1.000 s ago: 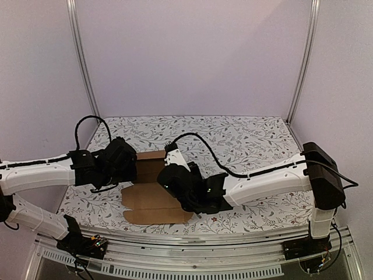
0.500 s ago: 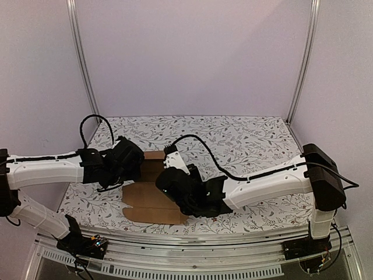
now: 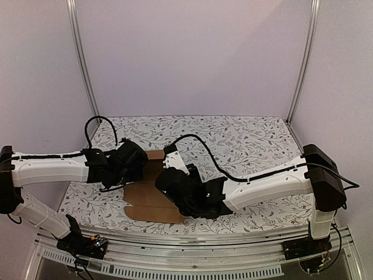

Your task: Fold the paper box

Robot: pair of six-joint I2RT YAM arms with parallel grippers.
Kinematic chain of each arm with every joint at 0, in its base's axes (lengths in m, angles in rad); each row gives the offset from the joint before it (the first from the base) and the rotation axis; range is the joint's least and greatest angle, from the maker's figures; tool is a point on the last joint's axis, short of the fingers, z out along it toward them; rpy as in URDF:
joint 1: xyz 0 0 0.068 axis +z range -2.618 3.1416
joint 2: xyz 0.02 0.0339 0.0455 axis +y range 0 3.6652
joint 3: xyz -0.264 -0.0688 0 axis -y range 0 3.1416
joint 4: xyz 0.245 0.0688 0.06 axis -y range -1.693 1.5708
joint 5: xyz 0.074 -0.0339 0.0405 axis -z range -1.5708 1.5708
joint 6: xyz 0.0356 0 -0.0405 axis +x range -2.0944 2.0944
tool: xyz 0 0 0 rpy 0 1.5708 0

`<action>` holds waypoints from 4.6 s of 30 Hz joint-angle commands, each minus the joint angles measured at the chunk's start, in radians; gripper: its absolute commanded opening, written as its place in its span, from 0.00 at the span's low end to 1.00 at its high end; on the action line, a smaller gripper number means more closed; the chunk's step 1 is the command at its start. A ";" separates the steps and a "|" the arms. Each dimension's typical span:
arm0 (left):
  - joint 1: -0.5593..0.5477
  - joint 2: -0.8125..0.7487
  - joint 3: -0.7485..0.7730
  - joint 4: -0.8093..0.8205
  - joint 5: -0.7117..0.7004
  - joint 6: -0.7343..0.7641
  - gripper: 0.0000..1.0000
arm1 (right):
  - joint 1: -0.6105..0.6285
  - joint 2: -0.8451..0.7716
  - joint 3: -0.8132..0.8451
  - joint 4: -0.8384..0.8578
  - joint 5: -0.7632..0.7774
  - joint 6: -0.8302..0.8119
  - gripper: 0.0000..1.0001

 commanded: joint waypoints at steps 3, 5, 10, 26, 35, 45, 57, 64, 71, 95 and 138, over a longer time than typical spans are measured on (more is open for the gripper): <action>-0.016 -0.032 -0.009 0.016 0.034 0.006 0.32 | 0.007 0.011 0.010 0.059 -0.065 0.006 0.00; -0.015 -0.048 -0.014 0.002 0.036 0.007 0.35 | -0.006 0.016 0.009 0.052 -0.068 0.011 0.00; -0.015 -0.100 -0.046 -0.019 0.046 0.005 0.44 | -0.038 0.022 0.003 0.041 -0.083 0.020 0.00; -0.013 -0.303 -0.163 -0.038 0.146 0.054 0.62 | -0.097 0.083 -0.056 0.077 -0.116 0.042 0.00; -0.013 -0.402 -0.204 -0.040 0.169 0.098 0.62 | -0.110 0.118 -0.134 0.211 -0.074 0.035 0.00; 0.015 -0.360 -0.163 0.071 0.235 0.197 0.62 | -0.109 0.126 -0.399 0.733 -0.156 -0.163 0.00; 0.024 -0.125 -0.016 0.313 0.483 0.403 0.61 | -0.120 0.220 -0.547 1.168 -0.323 -0.366 0.00; 0.024 0.027 0.031 0.462 0.687 0.455 0.44 | -0.150 0.233 -0.562 1.157 -0.378 -0.324 0.00; 0.024 0.127 0.050 0.594 0.806 0.462 0.07 | -0.164 0.233 -0.573 1.143 -0.403 -0.266 0.00; 0.022 0.337 0.040 0.683 0.799 0.438 0.00 | -0.165 0.268 -0.545 1.134 -0.396 -0.204 0.02; 0.024 0.360 0.020 0.691 0.778 0.415 0.00 | -0.191 0.303 -0.461 1.139 -0.302 -0.211 0.22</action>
